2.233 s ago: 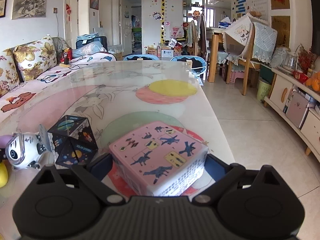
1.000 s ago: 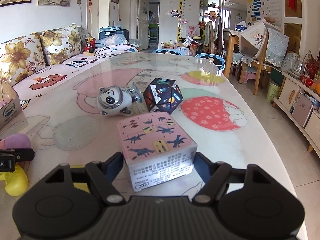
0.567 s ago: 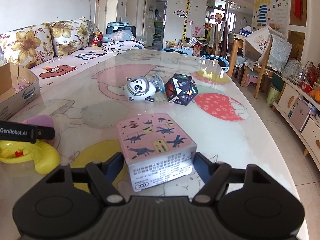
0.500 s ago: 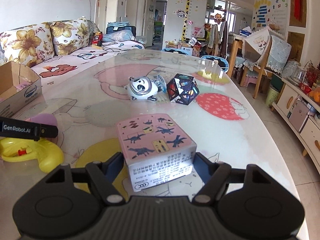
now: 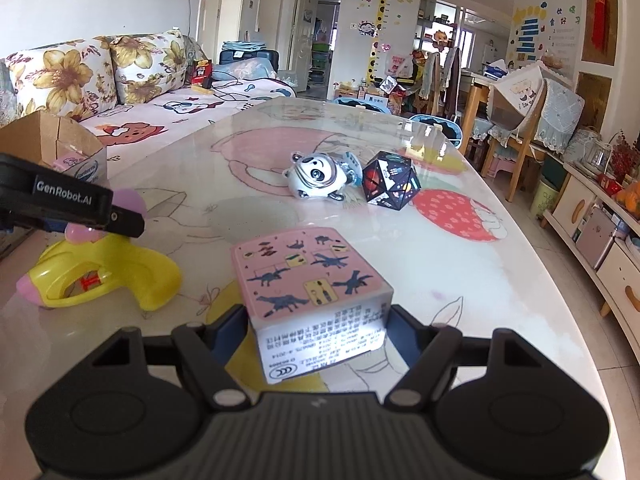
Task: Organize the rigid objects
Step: 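Lift the water gun with the left tool while the right tool carries the pink box toward the cardboard box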
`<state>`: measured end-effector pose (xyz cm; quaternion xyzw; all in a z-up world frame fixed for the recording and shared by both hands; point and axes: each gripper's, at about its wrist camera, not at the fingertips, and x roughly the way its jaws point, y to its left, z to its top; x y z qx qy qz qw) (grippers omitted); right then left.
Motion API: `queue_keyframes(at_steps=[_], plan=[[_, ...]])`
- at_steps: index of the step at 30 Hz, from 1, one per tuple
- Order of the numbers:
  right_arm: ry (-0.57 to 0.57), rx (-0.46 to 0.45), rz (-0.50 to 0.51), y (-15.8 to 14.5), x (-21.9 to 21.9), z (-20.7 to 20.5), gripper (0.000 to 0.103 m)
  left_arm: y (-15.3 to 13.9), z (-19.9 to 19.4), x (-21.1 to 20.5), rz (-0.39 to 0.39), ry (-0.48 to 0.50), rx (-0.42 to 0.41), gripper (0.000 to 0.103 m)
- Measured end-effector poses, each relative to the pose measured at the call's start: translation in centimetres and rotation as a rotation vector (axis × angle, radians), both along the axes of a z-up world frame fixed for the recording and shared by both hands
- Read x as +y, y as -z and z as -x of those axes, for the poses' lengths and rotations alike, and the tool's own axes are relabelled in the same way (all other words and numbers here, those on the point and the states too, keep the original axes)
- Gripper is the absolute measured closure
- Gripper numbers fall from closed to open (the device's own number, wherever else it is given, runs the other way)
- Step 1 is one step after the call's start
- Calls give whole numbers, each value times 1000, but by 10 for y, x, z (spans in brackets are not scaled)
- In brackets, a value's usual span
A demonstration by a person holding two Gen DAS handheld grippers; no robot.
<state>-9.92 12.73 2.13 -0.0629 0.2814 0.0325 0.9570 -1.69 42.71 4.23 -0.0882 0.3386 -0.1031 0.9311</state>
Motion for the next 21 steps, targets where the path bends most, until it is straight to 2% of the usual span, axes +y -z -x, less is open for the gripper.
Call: queue_keyframes(at_steps=[5,9,18,21], plan=[[-10,-5,2,-1,6,-1,28,-1,4,0,36,-3,-3,37],[-20,-11,8,-2,11,0,28,-4,7,-1,68,4,-9,57],[-40,-15,16,-1,18,-1,27,4,5,1,86,12,44,58],[-40,-14,8,-1,17,-2,27,11,4,1,86,9,78,46]])
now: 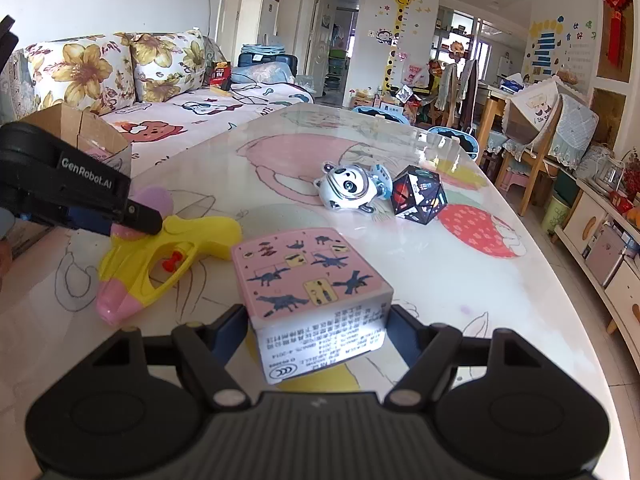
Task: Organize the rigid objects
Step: 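Lift the water gun with the left tool while the right tool carries the pink box toward the cardboard box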
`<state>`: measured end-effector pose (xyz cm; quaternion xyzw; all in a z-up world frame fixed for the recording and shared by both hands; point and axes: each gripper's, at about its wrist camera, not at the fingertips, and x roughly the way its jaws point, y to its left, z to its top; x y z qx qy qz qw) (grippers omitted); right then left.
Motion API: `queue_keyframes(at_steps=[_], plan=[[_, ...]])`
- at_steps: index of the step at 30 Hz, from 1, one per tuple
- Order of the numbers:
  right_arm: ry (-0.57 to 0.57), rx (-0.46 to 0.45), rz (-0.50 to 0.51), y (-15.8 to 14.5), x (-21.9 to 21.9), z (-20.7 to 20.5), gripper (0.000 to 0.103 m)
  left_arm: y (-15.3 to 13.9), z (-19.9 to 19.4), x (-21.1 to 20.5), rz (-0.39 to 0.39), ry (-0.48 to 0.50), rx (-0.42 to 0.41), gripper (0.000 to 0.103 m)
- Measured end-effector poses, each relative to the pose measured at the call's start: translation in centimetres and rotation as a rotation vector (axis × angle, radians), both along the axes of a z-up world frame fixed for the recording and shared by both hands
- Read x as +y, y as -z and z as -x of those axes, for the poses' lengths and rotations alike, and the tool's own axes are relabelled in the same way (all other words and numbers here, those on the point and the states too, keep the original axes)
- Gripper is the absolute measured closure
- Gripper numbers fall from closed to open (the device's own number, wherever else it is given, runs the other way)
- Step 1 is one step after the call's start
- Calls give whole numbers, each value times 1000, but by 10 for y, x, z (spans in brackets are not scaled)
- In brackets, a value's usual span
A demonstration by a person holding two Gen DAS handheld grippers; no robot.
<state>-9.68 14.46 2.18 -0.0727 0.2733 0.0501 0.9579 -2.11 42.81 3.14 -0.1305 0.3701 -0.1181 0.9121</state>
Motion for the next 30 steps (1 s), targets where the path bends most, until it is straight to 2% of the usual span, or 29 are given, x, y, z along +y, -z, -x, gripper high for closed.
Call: queue_keyframes(at_steps=[2,4,8,17,19,20,28,30], plan=[[-2,3,-7,1,0,-1,27,3,1,-2,15,7,12,37],[-9,5,-6,2,0,-2,27,5,2,-6,22,28,21,10],[-23,8,5,4,2,-3,27,3,7,-19,-2,84,17,0],[-32,19,-8,4,0,-7,27,11,18,-51,-249,125,-56,0],[-36,20,-5,4,-1,-7,27,13,21,-56,-306,113,-80,9],[-36,21,-7,4,-1,-7,27,14,22,-56,-322,113,-86,9],[-47,18,-13,2,0,-5,27,12,29,-39,-273,81,-68,9],[-50,17,-11,1,1,-4,27,5,22,-48,-253,63,-74,9]])
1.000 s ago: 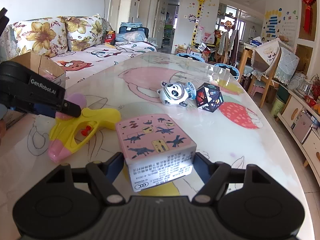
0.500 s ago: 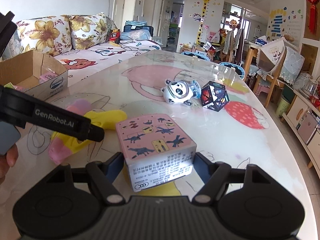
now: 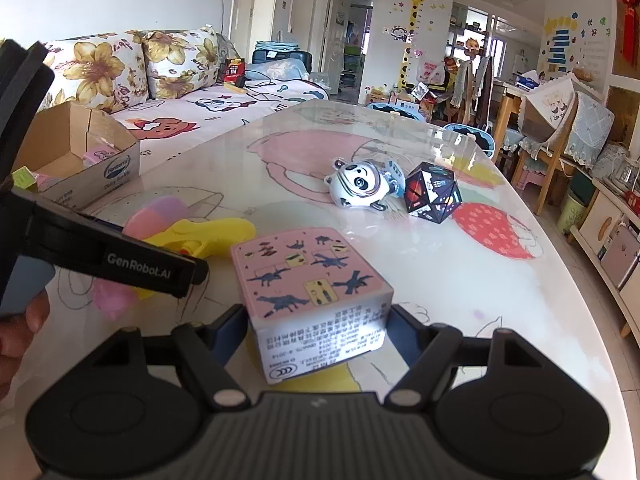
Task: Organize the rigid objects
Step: 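Lift the water gun with the left tool while the right tool carries the pink box toward the cardboard box, then open the left tool over the cardboard box while the right tool releases the pink box inside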
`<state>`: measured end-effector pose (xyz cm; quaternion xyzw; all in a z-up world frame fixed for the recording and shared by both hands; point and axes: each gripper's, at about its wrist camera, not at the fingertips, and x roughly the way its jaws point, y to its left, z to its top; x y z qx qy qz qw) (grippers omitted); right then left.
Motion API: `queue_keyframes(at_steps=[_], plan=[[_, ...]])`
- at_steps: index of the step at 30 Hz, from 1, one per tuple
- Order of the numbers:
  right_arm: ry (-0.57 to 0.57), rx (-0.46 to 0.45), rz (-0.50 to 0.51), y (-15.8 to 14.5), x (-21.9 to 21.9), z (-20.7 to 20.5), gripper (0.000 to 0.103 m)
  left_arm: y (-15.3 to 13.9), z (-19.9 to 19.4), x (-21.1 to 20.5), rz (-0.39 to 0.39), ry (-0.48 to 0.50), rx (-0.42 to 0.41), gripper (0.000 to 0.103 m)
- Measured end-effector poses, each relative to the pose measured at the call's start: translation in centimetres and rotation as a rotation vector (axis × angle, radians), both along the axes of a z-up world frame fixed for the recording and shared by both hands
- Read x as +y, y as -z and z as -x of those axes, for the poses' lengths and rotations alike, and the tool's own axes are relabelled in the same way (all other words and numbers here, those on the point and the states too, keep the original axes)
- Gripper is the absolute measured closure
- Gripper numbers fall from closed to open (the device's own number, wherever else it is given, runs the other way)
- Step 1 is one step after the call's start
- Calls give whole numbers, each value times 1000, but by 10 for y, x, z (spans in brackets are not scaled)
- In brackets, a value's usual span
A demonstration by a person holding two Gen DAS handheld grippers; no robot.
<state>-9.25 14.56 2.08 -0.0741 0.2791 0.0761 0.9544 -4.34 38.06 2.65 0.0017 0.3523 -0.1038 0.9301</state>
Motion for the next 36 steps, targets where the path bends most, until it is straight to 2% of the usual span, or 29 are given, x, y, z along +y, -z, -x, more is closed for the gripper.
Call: queue_keyframes(at_steps=[9,15,20,27,32,36], plan=[[-25,-43,29,-13,18,-1,27,-37,15,32,81,-87,-103,9],[-74,-94,55,-33,42,-12,27,-63,18,63,131,-196,-181,9],[-152,-158,72,-57,77,-29,27,-83,21,96,131,-328,-263,9],[-303,-228,99,-81,143,-53,27,-95,28,153,127,-511,-279,9],[-393,-237,114,-80,187,-72,27,-100,34,184,125,-601,-278,9],[-454,-229,130,-74,219,-83,27,-98,32,198,166,-648,-247,9]])
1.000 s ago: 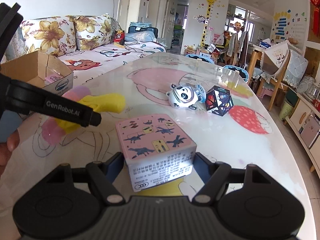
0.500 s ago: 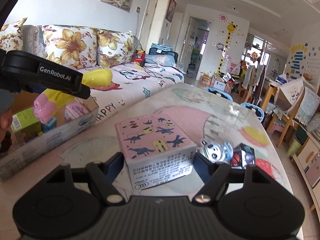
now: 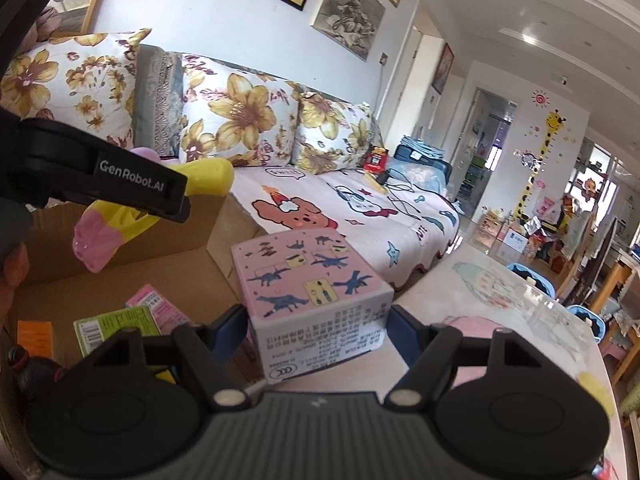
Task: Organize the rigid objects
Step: 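Open the left tool over the cardboard box while the right tool releases the pink box inside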
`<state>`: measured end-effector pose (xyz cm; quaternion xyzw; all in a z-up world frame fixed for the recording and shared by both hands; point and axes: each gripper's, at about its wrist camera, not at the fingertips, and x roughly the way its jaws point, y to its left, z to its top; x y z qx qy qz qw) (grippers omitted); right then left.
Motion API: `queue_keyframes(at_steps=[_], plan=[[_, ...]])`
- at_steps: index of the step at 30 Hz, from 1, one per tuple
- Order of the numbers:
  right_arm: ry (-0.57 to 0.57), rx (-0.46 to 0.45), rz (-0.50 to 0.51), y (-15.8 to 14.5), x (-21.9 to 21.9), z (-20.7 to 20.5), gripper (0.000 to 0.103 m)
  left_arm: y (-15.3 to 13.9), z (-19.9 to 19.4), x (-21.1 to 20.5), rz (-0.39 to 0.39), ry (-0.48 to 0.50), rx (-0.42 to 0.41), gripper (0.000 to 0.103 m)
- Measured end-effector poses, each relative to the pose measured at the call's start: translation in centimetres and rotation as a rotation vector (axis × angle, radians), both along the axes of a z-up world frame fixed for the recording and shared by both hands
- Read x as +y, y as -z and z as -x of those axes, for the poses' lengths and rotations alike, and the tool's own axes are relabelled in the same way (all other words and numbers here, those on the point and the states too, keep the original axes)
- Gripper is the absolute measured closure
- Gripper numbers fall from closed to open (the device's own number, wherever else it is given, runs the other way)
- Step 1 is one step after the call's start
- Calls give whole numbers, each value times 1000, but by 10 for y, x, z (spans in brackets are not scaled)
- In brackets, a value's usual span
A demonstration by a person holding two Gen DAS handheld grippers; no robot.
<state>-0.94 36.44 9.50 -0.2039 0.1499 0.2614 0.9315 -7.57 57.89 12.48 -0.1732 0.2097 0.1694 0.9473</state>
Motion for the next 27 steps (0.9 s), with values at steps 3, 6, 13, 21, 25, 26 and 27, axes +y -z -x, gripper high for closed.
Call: queue_keyframes(at_steps=[3,6,13,21,25,26,27], plan=[[-30,16,19,7,22,-10,27,2,4,10,34,-20,21,9],[-55,32,34,15,39,-18,27,5,9,8,51,-35,46,9],[-99,58,83,28,66,-32,27,15,14,3,81,-56,94,10],[-126,73,137,38,72,-26,14,14,15,0,71,-41,105,14],[-92,50,89,27,55,-14,9,11,15,-2,40,-38,92,8],[-77,39,82,25,51,-10,9,11,15,-3,31,-36,89,7],[-58,28,75,23,46,-7,9,11,15,-3,26,-32,87,6]])
